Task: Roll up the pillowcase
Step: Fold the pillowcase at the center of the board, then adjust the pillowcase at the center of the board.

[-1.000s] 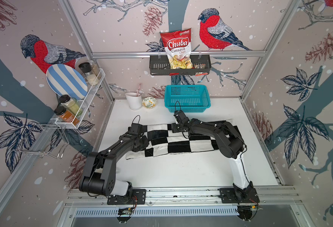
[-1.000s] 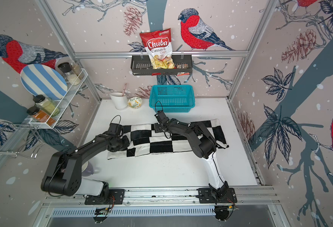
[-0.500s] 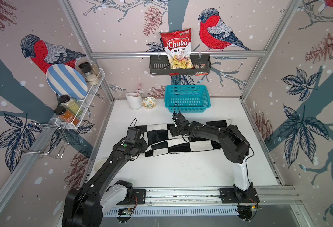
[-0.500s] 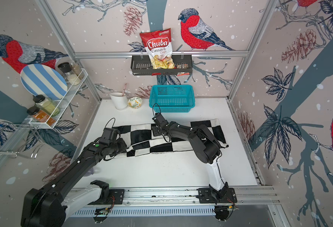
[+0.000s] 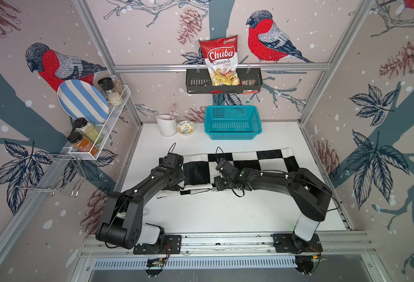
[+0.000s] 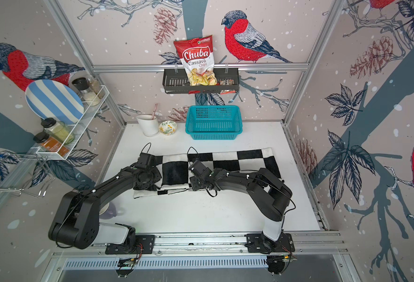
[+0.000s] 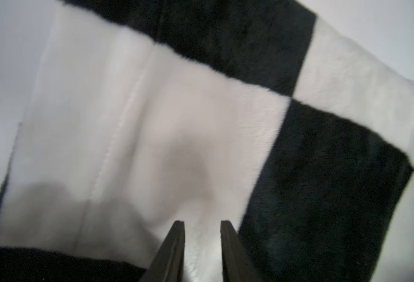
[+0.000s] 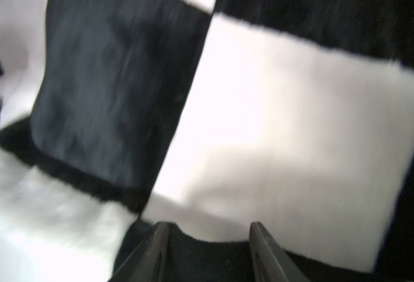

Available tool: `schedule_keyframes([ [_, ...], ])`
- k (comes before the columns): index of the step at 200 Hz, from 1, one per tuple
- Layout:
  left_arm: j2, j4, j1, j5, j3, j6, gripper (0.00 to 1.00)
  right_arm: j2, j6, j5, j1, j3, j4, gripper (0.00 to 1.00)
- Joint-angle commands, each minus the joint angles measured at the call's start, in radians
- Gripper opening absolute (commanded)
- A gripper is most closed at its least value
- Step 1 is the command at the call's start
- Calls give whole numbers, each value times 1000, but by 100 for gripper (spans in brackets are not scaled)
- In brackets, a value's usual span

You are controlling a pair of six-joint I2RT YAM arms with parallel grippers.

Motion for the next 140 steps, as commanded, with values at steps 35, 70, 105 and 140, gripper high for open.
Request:
schedule_keyframes([
  [35,-184,-135,14,-21,-112,-117,26,-140,146,70,85,-129,-85,58],
  [70,-390,-187,23,-79,-85,-119,28,-294,120,98,-72,-145,-122,60],
  [105,-331,-65,45,-14,-84,-101,30,-314,58,99,-343,-167,-133,61],
  [140,-171,41,57,-34,-8,-1,31,-313,88,51,-555,-248,-100,61],
])
